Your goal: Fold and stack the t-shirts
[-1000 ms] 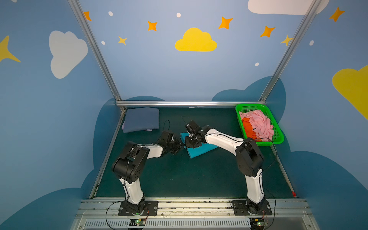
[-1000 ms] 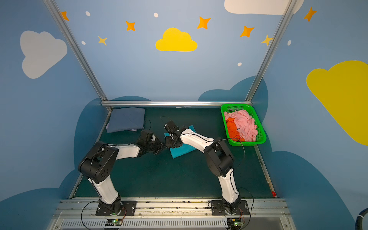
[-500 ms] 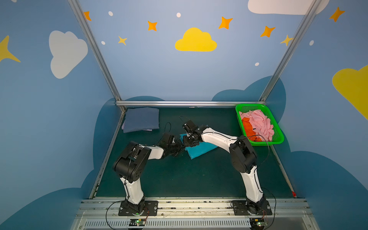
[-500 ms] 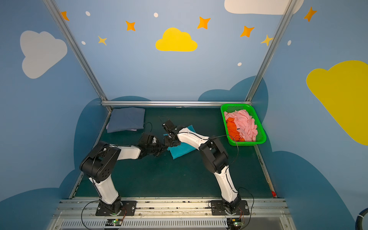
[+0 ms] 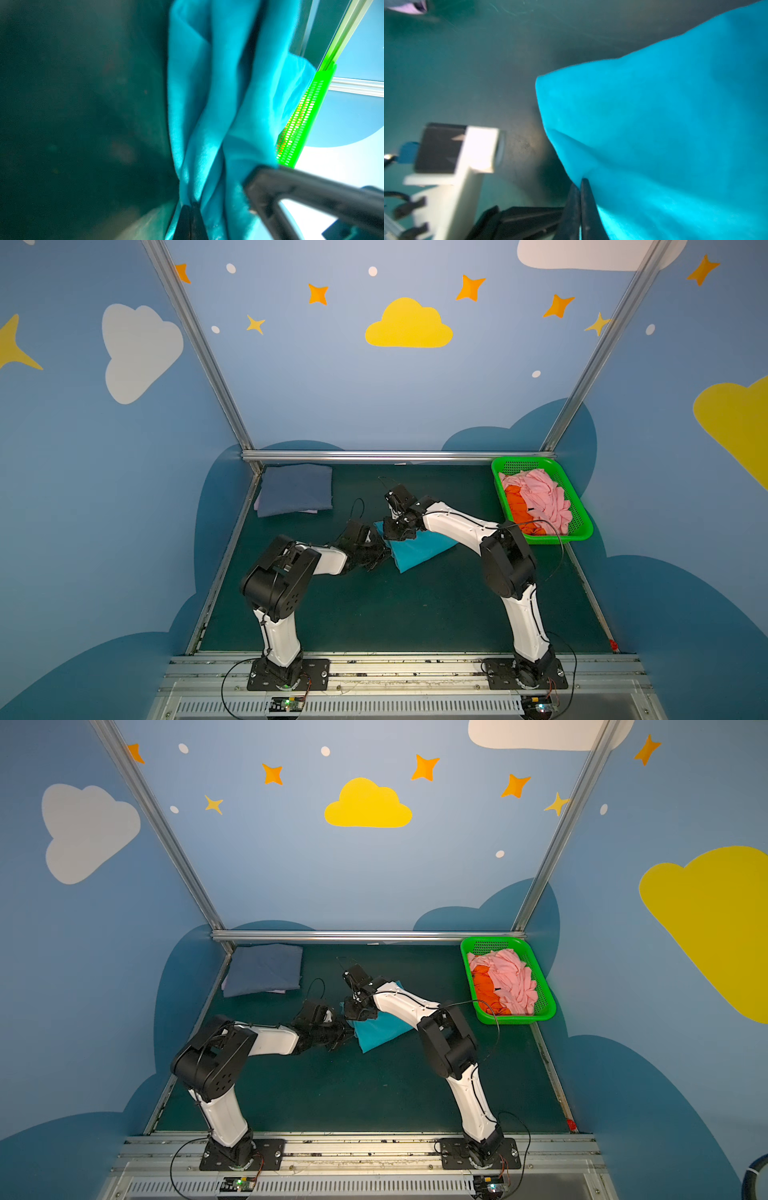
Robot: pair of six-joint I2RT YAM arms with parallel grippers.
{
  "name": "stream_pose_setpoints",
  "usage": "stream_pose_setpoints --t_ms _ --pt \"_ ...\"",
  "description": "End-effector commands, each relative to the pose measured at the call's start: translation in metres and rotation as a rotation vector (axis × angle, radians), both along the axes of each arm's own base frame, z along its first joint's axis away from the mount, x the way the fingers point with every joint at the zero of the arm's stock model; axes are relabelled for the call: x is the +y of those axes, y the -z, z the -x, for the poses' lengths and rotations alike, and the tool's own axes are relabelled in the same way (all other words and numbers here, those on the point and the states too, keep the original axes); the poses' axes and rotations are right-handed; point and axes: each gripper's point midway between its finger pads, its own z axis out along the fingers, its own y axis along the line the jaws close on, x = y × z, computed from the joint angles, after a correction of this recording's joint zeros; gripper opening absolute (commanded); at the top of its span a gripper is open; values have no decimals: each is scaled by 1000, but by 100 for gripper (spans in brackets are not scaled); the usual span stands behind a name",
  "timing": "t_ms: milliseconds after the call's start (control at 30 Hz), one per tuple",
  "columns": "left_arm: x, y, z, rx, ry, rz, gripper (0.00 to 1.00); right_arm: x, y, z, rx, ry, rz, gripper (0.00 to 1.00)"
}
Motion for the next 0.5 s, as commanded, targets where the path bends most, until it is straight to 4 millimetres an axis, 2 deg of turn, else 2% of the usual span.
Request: stream_pose_setpoints --t_ms 0,333,467 --pt "-8 -5 6 -7 21 7 4 6 -38 -5 -28 17 -92 0" --pt "-17 -5 17 -2 48 -27 4 4 -48 -4 -6 49 -161 0" --pt "-11 -16 13 -32 22 -46 4 4 -52 1 -5 41 -166 0"
